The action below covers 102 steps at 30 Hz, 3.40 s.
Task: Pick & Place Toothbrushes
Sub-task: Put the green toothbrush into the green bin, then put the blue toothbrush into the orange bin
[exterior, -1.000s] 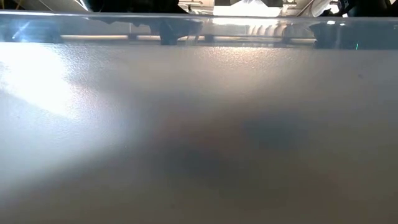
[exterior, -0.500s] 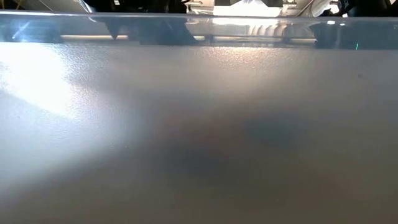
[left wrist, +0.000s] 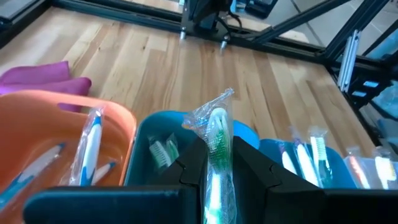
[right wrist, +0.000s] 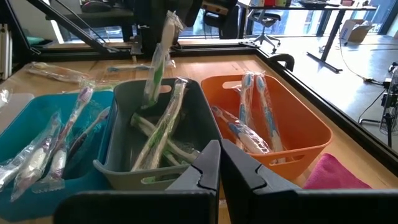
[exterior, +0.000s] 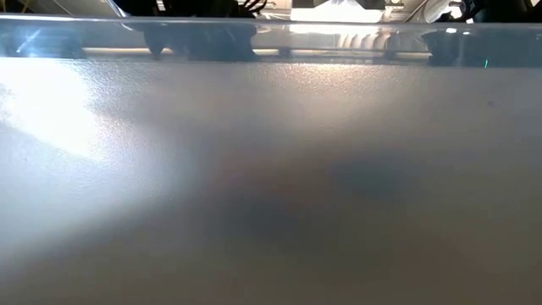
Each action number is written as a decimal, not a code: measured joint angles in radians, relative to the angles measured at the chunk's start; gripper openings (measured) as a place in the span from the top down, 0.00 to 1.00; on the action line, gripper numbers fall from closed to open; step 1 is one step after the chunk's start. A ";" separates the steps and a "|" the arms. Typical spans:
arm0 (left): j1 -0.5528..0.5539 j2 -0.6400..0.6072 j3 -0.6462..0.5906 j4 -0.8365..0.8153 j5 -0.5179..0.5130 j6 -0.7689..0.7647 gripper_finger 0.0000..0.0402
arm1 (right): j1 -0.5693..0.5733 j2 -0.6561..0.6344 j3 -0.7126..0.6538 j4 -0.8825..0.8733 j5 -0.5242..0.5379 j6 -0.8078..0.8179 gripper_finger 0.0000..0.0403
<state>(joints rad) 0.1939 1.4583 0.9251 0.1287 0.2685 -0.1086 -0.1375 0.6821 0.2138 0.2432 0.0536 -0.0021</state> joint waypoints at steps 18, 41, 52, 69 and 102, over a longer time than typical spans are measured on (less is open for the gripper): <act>-0.044 0.117 -0.001 0.057 -0.017 0.050 0.87 | 0.000 0.000 0.000 -0.001 0.000 0.000 0.99; -0.044 0.117 -0.001 0.056 -0.128 0.058 0.56 | 0.000 0.000 0.000 -0.002 0.000 -0.002 0.99; -0.044 0.117 -0.001 0.047 -0.219 0.144 0.55 | 0.000 0.000 0.000 -0.001 0.000 -0.002 0.99; -0.045 0.096 0.000 0.020 -0.208 0.026 0.55 | 0.000 0.000 0.000 -0.002 0.000 -0.002 0.99; -0.361 -0.149 0.000 -1.022 -0.195 -0.831 0.89 | 0.000 0.000 0.000 -0.008 -0.004 0.006 0.99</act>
<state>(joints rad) -0.1672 1.3090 0.9249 -0.8932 0.0738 -0.9394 -0.1375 0.6822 0.2138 0.2355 0.0498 0.0040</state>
